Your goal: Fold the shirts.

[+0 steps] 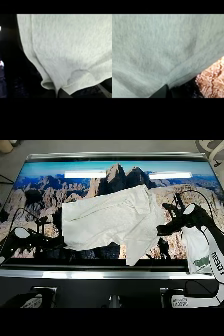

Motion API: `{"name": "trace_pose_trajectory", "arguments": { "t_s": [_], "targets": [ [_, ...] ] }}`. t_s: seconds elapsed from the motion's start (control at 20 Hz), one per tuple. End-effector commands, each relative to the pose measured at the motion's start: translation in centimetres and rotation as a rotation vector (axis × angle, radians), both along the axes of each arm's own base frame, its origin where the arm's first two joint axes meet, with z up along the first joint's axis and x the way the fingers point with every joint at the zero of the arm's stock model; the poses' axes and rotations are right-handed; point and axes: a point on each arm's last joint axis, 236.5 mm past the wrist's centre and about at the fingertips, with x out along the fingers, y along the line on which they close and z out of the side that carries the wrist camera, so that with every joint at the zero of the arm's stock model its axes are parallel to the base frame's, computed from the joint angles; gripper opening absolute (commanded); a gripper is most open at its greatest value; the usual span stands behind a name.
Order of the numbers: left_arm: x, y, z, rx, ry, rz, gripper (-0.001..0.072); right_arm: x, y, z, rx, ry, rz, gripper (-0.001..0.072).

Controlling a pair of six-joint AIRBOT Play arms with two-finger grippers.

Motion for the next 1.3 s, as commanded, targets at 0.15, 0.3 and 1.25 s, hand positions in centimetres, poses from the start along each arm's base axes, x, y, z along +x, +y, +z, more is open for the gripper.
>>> {"name": "trace_pose_trajectory", "arguments": {
  "t_s": [0.15, 0.3, 1.25],
  "targets": [
    [3.0, 0.3, 6.5, 0.012, -0.196, -0.010, 0.0025, 2.9, 1.9, 5.0, 0.089, -0.152, 0.048, 0.0027],
    [8.9, 2.8, 24.4, 0.088, -0.684, 0.039, 0.0025, 8.8, 0.8, 21.1, -0.023, -0.629, 0.144, 0.0028],
    [-0.2, 6.2, 59.0, 0.319, -1.415, 0.203, 0.0027, -6.5, -3.9, 56.6, -0.544, -1.440, 0.041, 0.0029]
  ]
}}
